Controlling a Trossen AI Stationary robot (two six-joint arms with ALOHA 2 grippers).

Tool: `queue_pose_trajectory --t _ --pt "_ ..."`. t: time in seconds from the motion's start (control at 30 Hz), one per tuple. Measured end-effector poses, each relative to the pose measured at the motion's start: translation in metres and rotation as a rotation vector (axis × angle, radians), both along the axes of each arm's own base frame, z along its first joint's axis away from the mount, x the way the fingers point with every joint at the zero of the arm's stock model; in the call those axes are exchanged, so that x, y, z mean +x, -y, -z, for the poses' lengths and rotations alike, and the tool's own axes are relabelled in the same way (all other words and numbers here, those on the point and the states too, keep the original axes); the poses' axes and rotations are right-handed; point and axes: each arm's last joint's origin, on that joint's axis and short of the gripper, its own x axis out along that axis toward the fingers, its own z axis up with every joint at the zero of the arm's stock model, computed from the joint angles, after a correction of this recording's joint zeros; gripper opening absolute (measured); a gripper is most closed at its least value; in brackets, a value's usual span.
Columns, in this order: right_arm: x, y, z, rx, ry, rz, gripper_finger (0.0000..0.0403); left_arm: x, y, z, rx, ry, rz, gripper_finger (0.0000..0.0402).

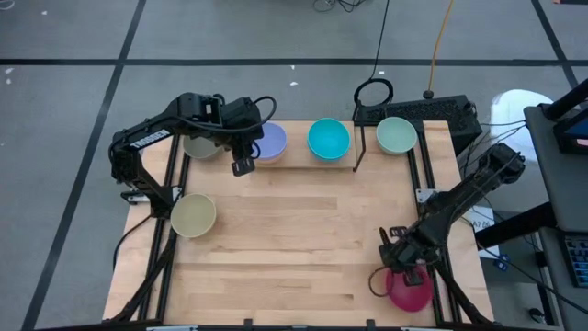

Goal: Place and stack bowls onto a shelf
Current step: Stack the red bowl on top of the light blue bowl on the shelf

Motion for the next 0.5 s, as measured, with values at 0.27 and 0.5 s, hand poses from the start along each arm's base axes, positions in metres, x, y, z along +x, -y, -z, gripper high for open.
queue_pose_trajectory --t 0.27,0.5 --pt "0.044 0.024 -0.037 -0.026 0.191 0.099 0.0001 0.0 0.0 0.0 0.0 0.001 0.0 0.0099" --pt "0.073 0.061 -0.089 -0.213 0.347 0.181 0.0 0.0 0.0 0.0 0.002 -0.001 0.005 0.0099"
